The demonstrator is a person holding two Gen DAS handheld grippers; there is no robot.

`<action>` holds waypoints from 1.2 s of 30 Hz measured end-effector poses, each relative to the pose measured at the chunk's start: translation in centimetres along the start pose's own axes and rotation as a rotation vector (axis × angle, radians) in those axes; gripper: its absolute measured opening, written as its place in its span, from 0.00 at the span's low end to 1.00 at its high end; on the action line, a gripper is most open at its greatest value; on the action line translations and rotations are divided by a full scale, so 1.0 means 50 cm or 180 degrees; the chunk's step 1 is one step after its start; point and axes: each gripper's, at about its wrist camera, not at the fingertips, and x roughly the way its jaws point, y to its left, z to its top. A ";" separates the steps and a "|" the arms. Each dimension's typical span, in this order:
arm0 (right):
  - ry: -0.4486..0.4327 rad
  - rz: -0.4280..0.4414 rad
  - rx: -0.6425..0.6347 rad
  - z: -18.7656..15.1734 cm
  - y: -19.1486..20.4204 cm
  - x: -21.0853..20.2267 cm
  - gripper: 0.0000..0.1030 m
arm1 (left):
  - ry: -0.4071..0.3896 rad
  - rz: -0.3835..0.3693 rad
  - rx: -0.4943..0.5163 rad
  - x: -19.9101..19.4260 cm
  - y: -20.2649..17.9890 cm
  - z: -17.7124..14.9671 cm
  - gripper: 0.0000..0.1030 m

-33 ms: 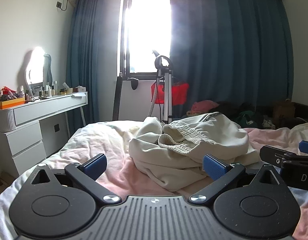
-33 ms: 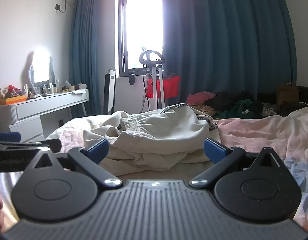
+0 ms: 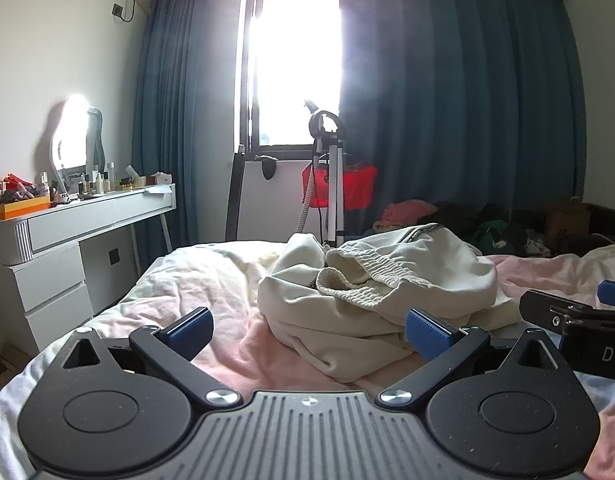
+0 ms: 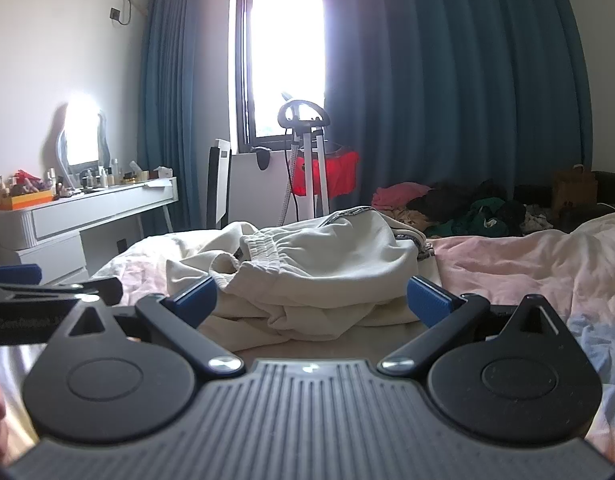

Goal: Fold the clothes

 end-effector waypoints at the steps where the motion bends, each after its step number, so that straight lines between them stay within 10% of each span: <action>1: 0.0000 0.0004 0.0008 0.000 -0.001 0.000 1.00 | -0.0006 -0.0002 -0.0001 0.000 0.002 0.001 1.00; 36: -0.0064 -0.0132 0.0383 0.009 -0.018 -0.008 1.00 | 0.0032 0.0083 0.0066 0.005 0.010 -0.005 1.00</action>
